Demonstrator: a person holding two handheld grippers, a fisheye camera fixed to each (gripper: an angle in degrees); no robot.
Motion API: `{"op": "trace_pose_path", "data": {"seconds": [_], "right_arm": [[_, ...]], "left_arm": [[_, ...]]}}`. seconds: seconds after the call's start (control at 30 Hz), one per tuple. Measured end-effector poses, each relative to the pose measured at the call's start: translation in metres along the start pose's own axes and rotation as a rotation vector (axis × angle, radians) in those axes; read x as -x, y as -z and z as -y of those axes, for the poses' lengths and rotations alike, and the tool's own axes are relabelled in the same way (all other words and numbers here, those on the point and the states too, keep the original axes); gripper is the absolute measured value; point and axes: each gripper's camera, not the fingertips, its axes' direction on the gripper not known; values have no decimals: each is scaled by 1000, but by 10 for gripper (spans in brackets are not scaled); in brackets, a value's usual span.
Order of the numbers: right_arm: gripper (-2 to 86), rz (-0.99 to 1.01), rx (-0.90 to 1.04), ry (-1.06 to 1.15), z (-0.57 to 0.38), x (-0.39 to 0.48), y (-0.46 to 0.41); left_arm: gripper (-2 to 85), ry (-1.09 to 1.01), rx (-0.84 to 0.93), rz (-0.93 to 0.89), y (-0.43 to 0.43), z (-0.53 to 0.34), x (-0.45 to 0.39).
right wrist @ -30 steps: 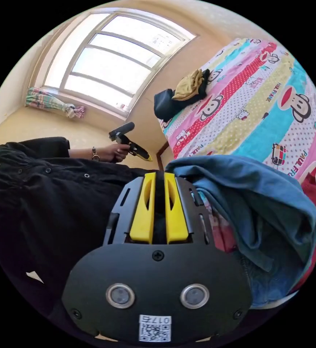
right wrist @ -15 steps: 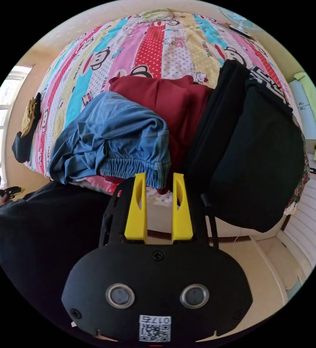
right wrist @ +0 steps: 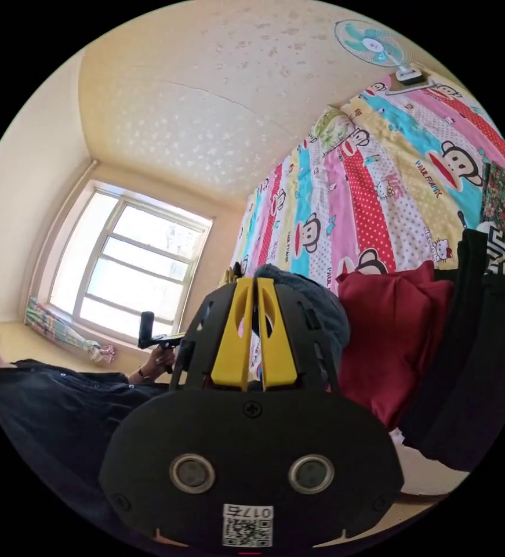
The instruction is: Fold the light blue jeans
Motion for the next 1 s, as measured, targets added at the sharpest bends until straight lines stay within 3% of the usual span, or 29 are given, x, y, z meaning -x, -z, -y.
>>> {"op": "trace_pose_path", "data": {"seconds": [0.13, 0.27, 0.37, 0.53, 0.67, 1.0], "right_arm": [[53, -343, 13, -144, 48, -50, -17], [91, -471, 102, -115, 49, -66, -35], [118, -548, 227, -246, 36, -102, -63], [125, -534, 271, -481, 16, -163, -102], [64, -531, 266, -582, 23, -190, -120], [25, -201, 110, -20, 115, -22, -66]], "left_arm": [[41, -3, -10, -11, -34, -17, -2], [32, 59, -20, -16, -58, -52, 16], [22, 117, -25, -17, -79, -82, 34], [28, 155, -19, -51, -121, -107, 46], [51, 85, 6, 1, -149, -101, 29], [120, -255, -33, 51, -214, -59, -76]]}}
